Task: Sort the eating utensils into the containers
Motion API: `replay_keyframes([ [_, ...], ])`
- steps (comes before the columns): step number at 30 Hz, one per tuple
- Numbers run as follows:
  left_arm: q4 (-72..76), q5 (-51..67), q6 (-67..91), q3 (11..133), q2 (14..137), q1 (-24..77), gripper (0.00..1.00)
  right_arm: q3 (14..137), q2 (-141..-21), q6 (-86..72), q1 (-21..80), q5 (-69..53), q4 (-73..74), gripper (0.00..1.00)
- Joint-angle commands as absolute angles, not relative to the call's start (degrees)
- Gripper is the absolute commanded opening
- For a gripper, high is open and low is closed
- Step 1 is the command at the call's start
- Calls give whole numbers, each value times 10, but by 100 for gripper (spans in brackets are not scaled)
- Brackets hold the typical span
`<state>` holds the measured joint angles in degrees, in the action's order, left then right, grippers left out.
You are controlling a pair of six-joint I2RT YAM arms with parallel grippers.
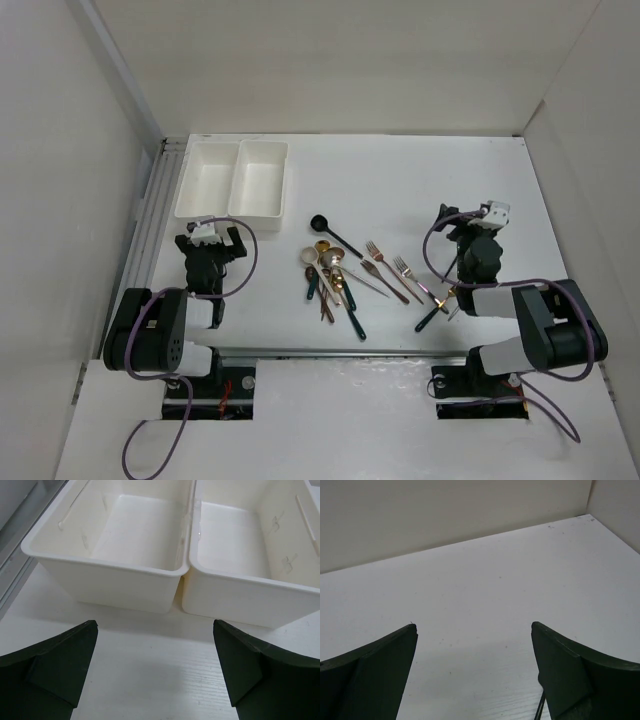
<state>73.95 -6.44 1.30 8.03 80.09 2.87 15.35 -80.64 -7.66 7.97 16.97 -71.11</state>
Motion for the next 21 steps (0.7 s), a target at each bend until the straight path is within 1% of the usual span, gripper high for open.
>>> replay_keyframes([
  [1,854,-58,16,95,791,26,100,182,-791,-68,84,146,-705,100],
  [3,854,-58,16,95,791,26,100,271,-741,-50,97,146,-502,100],
  [4,860,-58,16,95,791,26,100,322,-741,-18,105,146,-424,100],
  [5,860,-58,16,95,791,26,100,420,-741,14,125,155,-311,100],
  [6,860,-35,5,95,791,26,100,468,-741,48,140,178,-270,100],
  [7,870,-16,-5,95,783,26,100,510,-759,118,156,218,-245,100],
  [8,857,49,-17,90,763,20,100,548,-770,158,171,325,-237,100],
  [9,812,85,-38,95,730,14,100,614,-780,203,197,373,-236,100],
  [10,734,117,-51,148,691,14,100,647,-807,247,205,413,-236,100],
  [11,550,201,-166,232,628,14,100,711,-822,289,210,506,-236,100],
  [12,479,220,-167,233,611,14,100,748,-838,277,210,575,-236,100],
  [13,441,202,-199,290,600,26,100,789,-857,245,210,645,-214,100],
  [14,414,165,-193,310,593,26,100,848,-886,93,200,677,-78,100],
  [15,405,72,-179,328,593,32,100,919,-898,-13,186,484,108,100],
  [16,388,29,-172,349,593,32,100,1036,-910,-86,118,332,322,100],
  [17,363,-6,-184,398,606,32,100,1054,-929,-139,72,198,362,100],
  [18,286,-37,-196,428,638,32,100,1048,-934,-211,33,94,379,100],
  [19,239,-44,-205,461,656,32,100,1009,-934,-242,-11,34,392,100],
  [20,196,-51,-205,522,672,32,100,979,-940,-279,-19,57,425,100],
  [21,129,-58,-176,544,692,32,100,945,-935,-333,-19,86,435,100],
])
